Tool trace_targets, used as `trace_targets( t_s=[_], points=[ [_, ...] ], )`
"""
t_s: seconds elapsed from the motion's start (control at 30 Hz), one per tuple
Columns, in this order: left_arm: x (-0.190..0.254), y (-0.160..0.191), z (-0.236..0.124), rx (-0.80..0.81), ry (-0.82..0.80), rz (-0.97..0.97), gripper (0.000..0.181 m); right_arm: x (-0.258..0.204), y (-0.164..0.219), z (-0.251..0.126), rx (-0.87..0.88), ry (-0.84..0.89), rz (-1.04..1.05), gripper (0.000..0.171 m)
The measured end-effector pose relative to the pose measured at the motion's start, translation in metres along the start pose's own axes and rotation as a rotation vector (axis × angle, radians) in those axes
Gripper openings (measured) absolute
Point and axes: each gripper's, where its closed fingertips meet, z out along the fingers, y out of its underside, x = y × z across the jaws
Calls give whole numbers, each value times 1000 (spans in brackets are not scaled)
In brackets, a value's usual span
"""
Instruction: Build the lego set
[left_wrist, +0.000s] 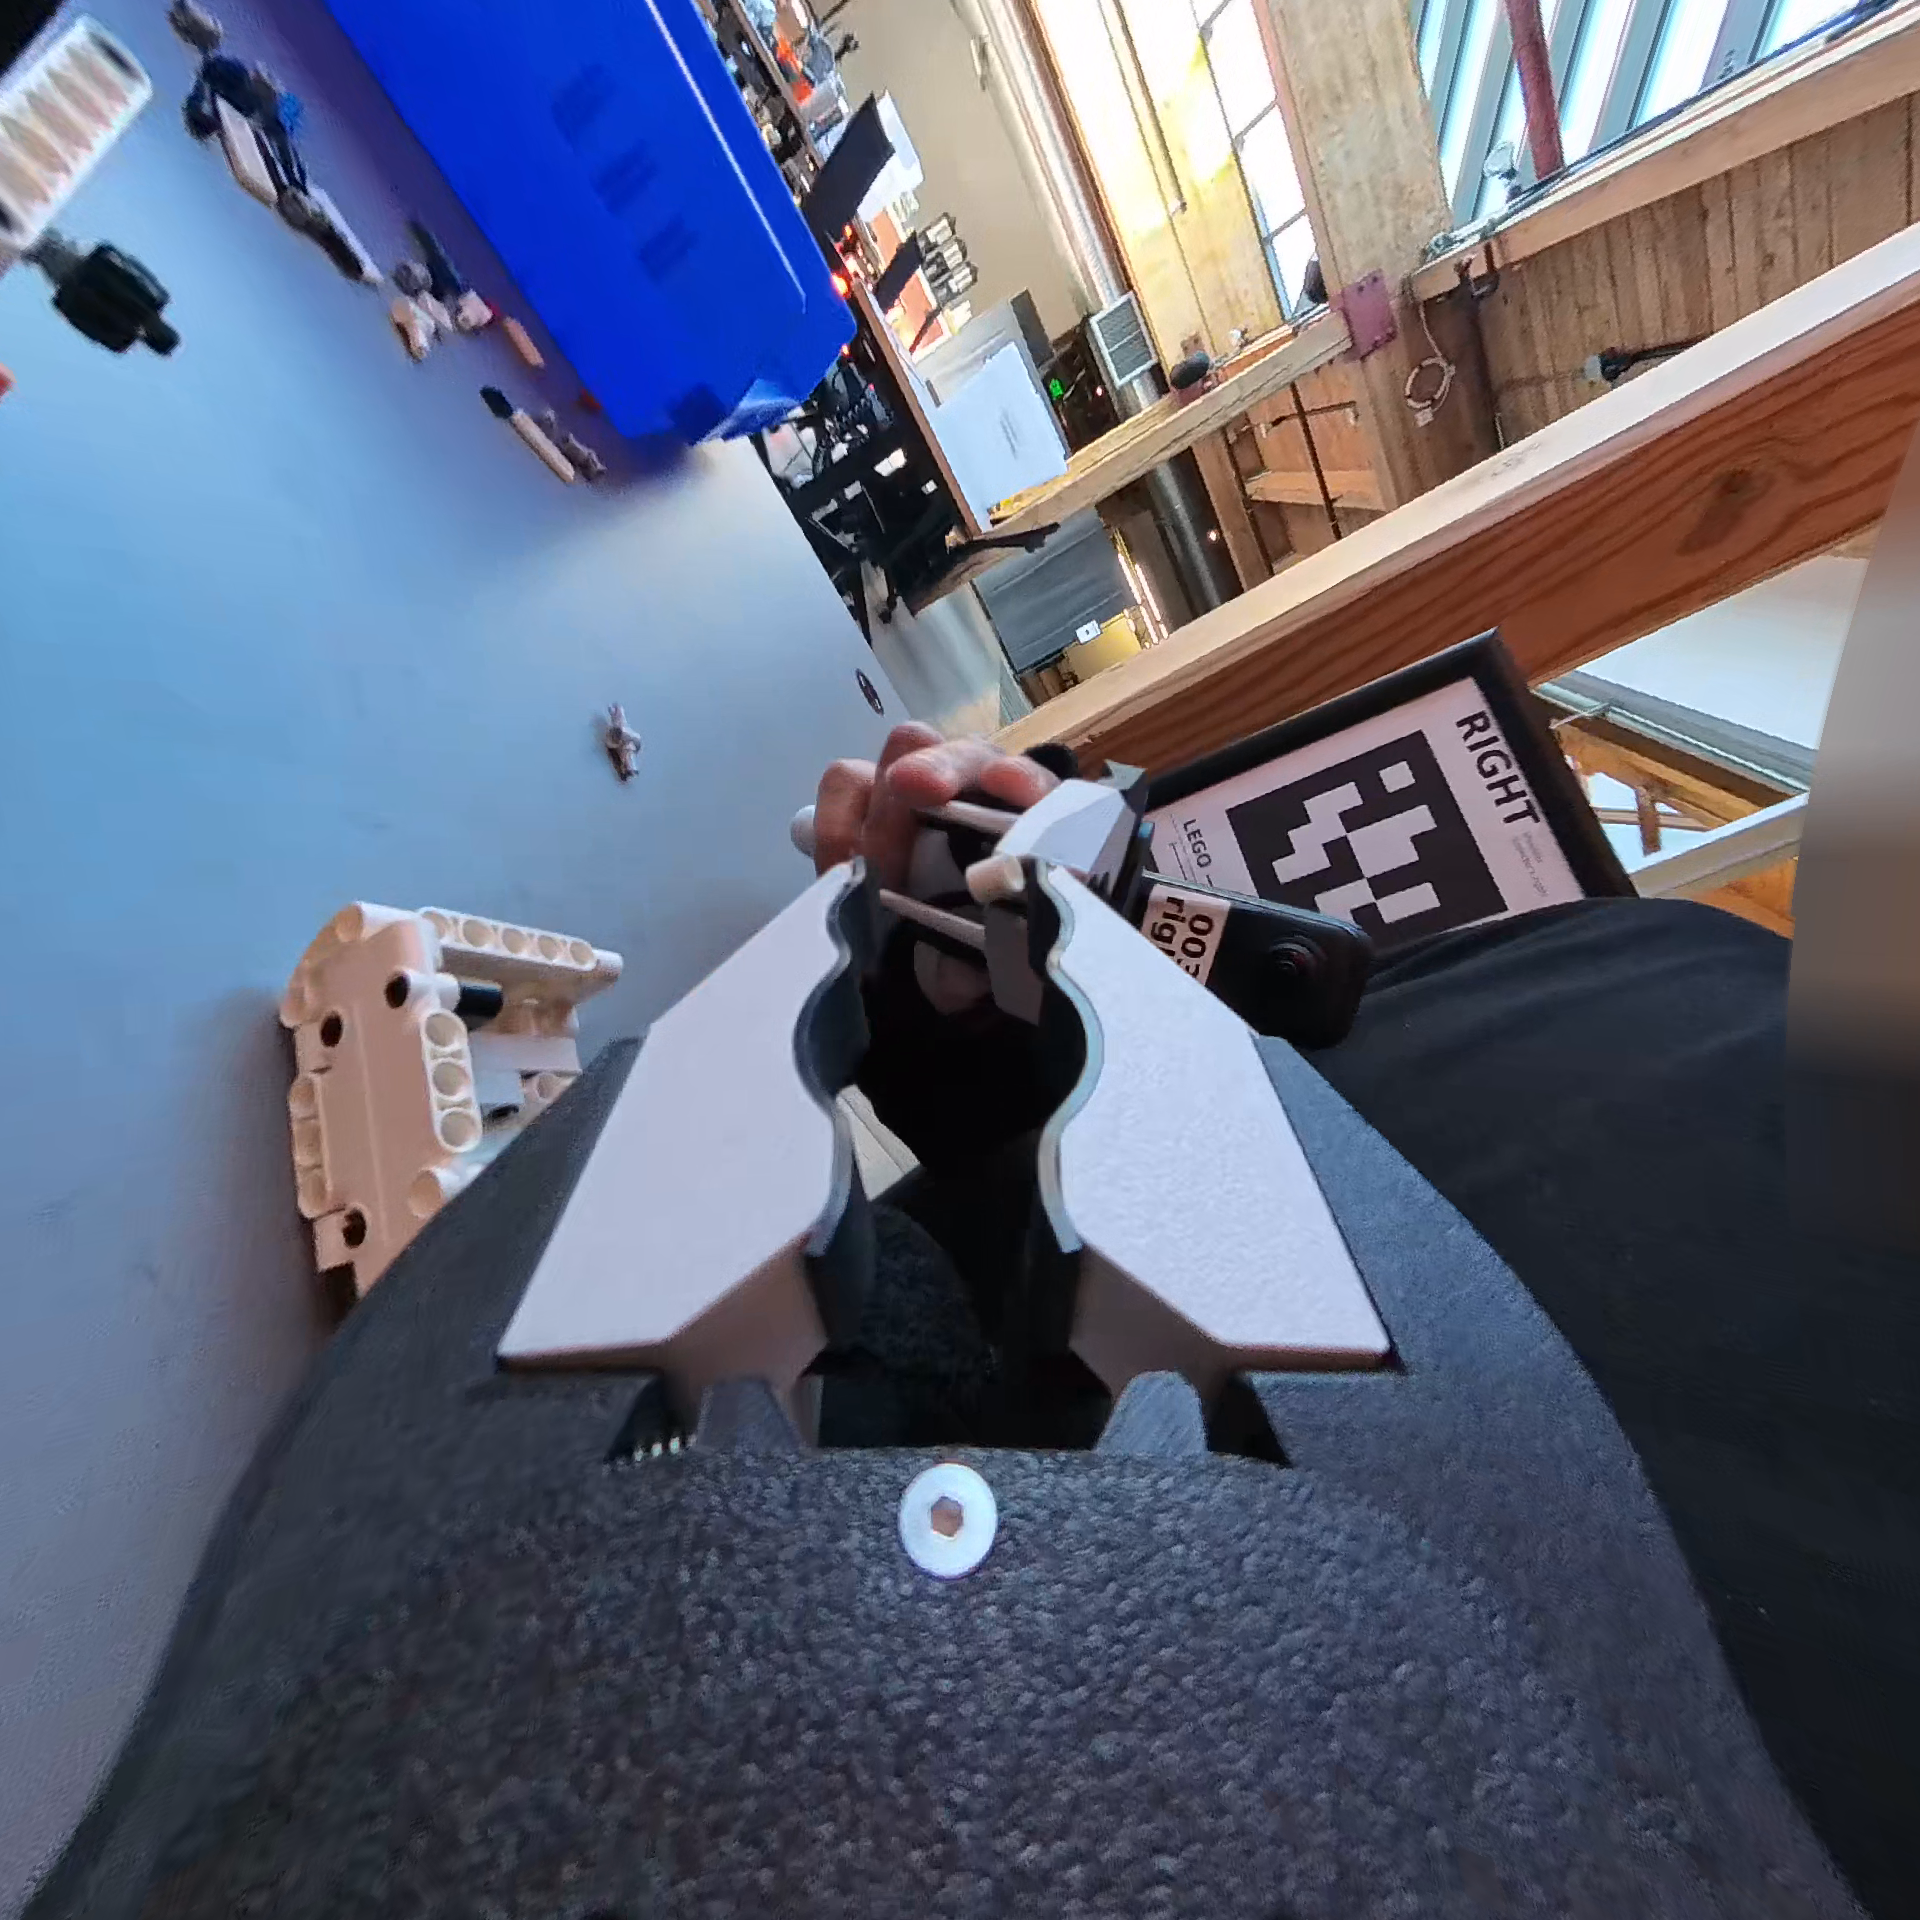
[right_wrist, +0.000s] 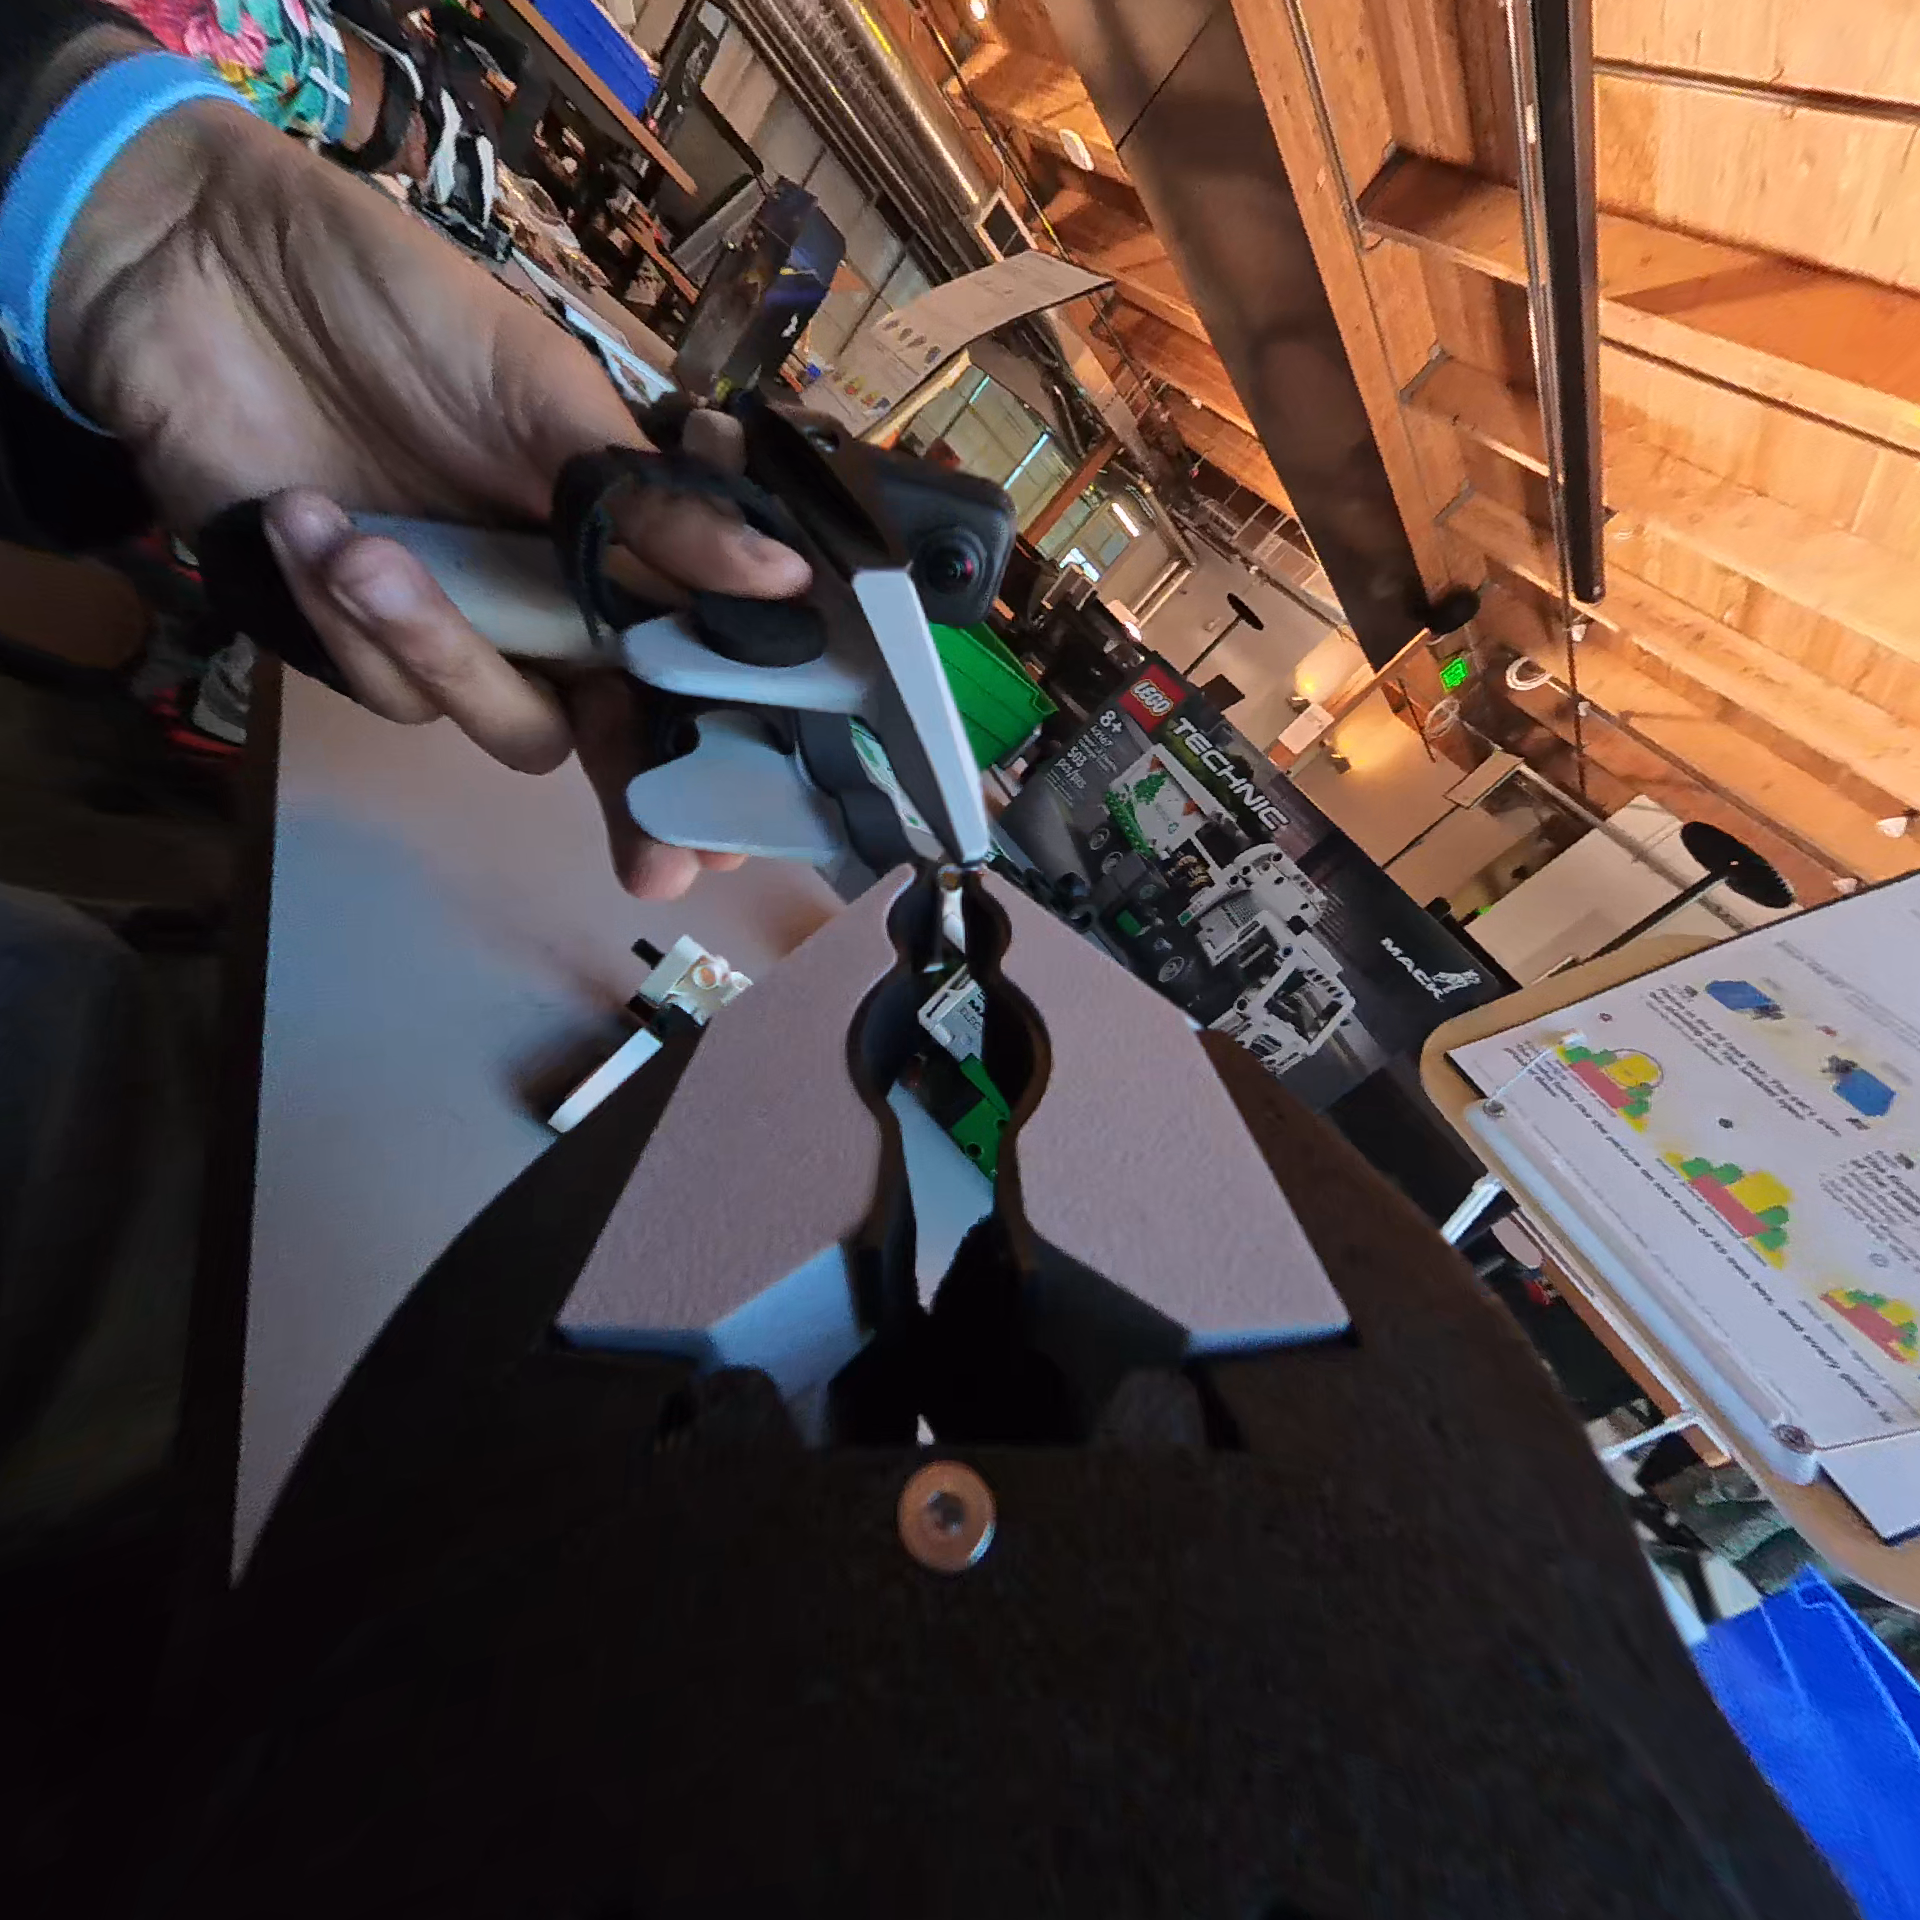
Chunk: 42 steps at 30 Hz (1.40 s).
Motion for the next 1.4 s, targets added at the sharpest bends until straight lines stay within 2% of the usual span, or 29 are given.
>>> trace_targets(
  t_s=[0.07,0.13,0.37,0.43,0.57,0.67,0.83,0.9,0.97,1.03,1.1,1.4],
  points=[
    [0,4,0,-19,23,-40,24,-2,0,0,-2,-2,-27,3],
    [3,5,-1,-27,63,-72,9,-4,4,0,-18,-9,-49,3],
    [5,5,0,-11,146,-167,13,-8,4,-2,10,-47,-52,3],
    [3,7,1,-31,144,-173,7,-8,6,-2,10,-47,-57,3],
    [1,13,0,-84,126,-168,7,-12,7,-4,22,-89,-38,3],
    [0,15,0,-107,106,-134,7,-14,9,-4,31,-107,20,4],
    [-2,13,-1,-116,52,6,7,-15,11,-3,-38,-147,245,4],
    [-2,10,-3,-96,43,19,7,-12,9,-3,-44,-149,301,14],
    [1,11,-3,-95,73,-10,6,-12,9,-2,-62,-139,260,16],
    [2,15,-1,-106,88,-28,7,-15,10,-1,-77,-127,185,7],
    [2,15,-1,-98,103,-51,7,-15,10,0,-78,-117,149,6],
    [7,17,-2,-112,166,-105,8,-17,6,-3,-32,-176,209,4]
  ],
)
